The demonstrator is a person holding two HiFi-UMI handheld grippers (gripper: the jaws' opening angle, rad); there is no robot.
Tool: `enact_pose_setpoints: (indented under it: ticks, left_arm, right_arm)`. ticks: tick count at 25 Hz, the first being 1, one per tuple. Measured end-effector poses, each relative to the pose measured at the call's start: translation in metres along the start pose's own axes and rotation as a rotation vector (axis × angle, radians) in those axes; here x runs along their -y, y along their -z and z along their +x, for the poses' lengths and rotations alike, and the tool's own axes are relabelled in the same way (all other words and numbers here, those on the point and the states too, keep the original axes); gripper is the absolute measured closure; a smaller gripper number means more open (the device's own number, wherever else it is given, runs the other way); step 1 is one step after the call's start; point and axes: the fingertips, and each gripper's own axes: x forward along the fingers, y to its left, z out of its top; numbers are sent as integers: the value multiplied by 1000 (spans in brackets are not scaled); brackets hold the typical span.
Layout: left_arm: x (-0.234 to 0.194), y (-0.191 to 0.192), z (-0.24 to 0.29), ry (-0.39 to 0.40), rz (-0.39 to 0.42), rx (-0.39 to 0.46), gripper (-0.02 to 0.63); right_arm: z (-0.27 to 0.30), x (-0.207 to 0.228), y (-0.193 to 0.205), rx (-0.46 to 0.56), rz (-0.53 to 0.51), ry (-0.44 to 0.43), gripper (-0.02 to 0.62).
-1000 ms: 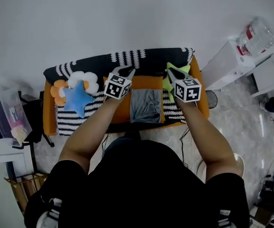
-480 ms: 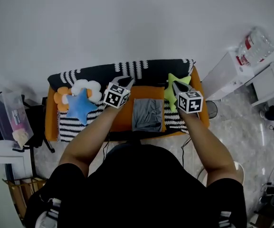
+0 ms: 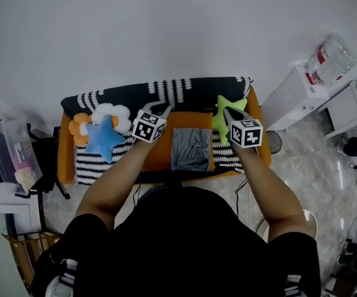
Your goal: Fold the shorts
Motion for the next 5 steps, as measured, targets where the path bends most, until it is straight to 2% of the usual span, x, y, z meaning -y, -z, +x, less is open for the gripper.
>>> enact_pose_setpoints:
  ticks: [5]
  left_arm:
    - [0,2,-6,-2,-4,0,554]
  right_arm:
    - [-2,-6,0,-6,-2,-4,588]
